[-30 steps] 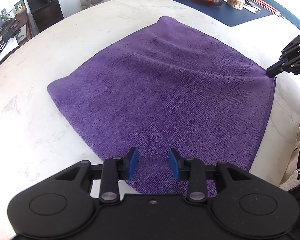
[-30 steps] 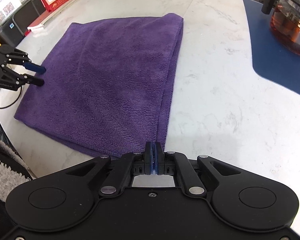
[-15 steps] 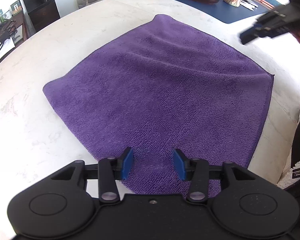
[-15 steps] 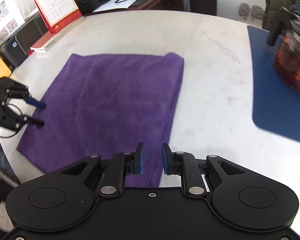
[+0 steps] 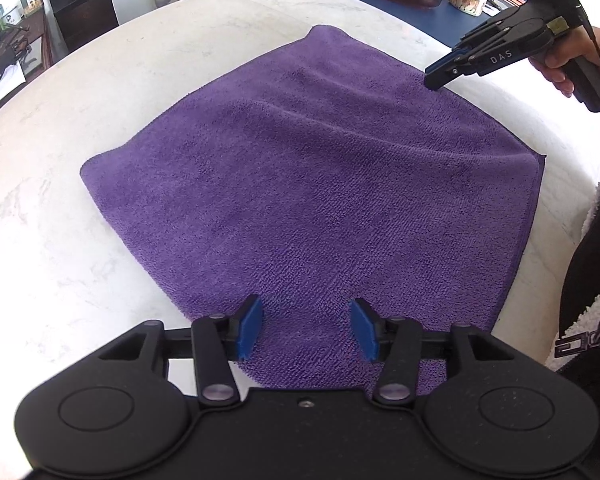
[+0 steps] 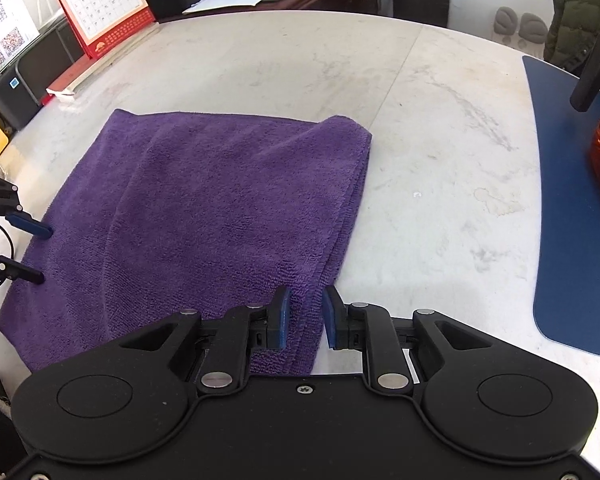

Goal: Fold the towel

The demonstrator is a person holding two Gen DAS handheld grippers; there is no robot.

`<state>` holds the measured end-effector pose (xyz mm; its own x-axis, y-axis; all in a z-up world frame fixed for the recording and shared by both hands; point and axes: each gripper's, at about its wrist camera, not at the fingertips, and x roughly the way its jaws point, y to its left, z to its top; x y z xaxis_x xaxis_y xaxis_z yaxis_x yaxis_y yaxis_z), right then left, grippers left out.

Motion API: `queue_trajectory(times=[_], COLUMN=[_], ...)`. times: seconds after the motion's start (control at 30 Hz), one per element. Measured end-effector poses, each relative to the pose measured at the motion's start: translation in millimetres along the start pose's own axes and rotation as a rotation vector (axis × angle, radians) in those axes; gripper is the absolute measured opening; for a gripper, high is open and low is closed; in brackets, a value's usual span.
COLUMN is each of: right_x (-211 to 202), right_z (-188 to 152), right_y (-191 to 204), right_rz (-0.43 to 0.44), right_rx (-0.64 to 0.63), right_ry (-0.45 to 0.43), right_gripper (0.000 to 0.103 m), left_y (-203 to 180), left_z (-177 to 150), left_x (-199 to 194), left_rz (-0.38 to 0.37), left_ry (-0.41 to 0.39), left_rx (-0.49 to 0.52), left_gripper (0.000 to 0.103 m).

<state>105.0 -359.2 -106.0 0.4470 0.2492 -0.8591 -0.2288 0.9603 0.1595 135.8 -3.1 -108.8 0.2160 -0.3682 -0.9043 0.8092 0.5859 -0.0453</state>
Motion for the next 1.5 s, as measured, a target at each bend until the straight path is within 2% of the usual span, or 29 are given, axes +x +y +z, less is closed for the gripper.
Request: queue_trajectory(times=[0.53,0.8,0.9,0.93,1.0,1.1,1.37,1.5], right_x=[6,6,8,8,8,6,1,6], right_z=[11,11,12,12,12,12,13,10], right_y=[1,-6,-5,-4,-4,-7,-10,-10], right_rz=[0.004,0.026,0.044,0.047,0.042,0.045,-0.004,-0.02], right_rx=[-0.006,0.076,0.065,0.059,0.055,0.064,0.043,0.026], right_ry=[-0.011,-0.01,-0.006,-0.006,-0.013,-0.026,-0.05,-0.032], right_gripper=[0.017,0.017,0.018,0.017,0.007,0.005,0.003,0.003], left_y=[1,2,2,3,3,3,4,5], left_z=[5,7,8,7,8,8,8,8], left_x=[1,1,2,1,0,0,1,1], left_rz=[-0.017,-0.019,-0.02,-0.02,-0.019,-0.02,-0.025,-0.028], left_ry=[0.015,0.016,0.018,0.018,0.017,0.018,0.023,0.025], left_rx=[-0.004,0.0,0.001,0.001,-0.001,-0.001,0.004,0.006], left_gripper=[0.049,0.051,0.051,0.051,0.051,0.052,0.052,0.052])
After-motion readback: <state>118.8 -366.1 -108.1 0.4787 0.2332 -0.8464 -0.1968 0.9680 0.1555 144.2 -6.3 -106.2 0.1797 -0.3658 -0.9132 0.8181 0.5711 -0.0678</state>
